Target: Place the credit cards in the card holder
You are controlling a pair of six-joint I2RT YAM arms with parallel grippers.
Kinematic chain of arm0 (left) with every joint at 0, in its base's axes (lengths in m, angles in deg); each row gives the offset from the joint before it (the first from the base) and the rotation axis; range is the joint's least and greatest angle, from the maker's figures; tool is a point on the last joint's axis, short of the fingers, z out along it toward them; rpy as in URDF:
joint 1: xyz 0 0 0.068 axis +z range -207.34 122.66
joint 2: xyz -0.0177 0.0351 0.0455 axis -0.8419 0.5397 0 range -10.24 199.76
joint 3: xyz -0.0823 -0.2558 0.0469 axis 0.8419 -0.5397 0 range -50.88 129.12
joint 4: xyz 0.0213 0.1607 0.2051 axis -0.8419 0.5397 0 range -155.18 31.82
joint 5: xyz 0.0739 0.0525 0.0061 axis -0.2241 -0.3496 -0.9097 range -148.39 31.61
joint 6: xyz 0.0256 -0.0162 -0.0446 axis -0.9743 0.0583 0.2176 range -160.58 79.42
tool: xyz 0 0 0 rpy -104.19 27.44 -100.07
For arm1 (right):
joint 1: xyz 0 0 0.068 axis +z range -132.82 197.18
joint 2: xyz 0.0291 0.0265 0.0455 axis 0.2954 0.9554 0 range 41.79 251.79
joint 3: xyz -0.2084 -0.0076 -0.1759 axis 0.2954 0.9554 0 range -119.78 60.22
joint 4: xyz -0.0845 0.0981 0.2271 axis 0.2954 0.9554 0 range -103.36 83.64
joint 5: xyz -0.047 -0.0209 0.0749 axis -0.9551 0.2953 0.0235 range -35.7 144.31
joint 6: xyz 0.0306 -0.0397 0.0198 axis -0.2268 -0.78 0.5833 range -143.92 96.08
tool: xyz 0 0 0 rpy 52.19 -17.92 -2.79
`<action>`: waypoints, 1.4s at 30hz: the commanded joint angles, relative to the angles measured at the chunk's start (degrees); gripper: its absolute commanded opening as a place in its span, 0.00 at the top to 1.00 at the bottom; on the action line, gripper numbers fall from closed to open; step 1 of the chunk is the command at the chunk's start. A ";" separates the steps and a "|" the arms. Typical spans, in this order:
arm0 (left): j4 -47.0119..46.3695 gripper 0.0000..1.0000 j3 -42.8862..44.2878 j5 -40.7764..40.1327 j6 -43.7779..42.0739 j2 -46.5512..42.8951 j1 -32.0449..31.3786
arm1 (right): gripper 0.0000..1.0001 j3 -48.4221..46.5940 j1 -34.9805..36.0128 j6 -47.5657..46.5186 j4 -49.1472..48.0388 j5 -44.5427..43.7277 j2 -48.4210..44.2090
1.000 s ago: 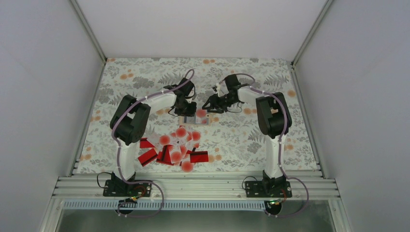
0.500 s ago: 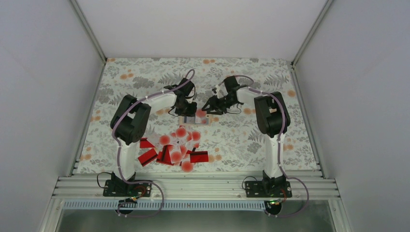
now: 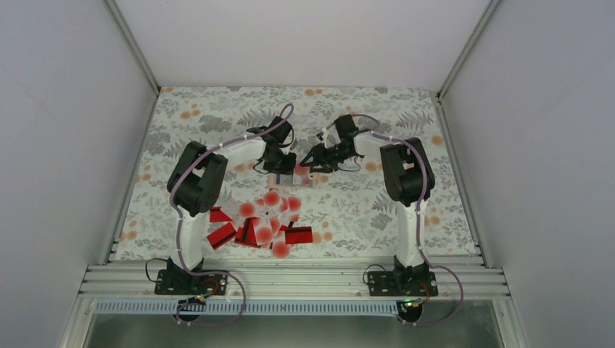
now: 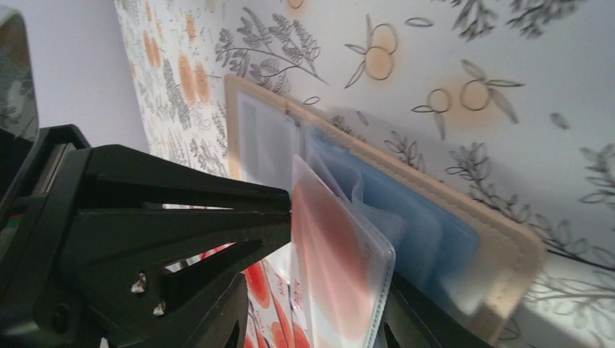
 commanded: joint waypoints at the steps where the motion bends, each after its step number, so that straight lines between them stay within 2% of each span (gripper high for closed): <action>1: 0.57 0.89 0.51 0.18 -1.34 3.07 -0.44 | 0.55 1.58 1.44 2.27 -2.87 5.49 -0.96; 22: 1.70 0.89 0.73 1.54 -2.10 1.43 -0.10 | 0.55 -0.77 3.26 1.63 3.97 0.62 -4.20; 36: 1.36 0.89 0.03 1.59 -2.28 1.07 0.09 | 0.56 -6.90 4.51 2.02 15.58 -10.96 -6.01; 42: 1.13 0.89 -0.32 1.59 -2.28 0.97 0.04 | 0.56 -7.30 5.07 1.80 15.06 -10.05 -5.77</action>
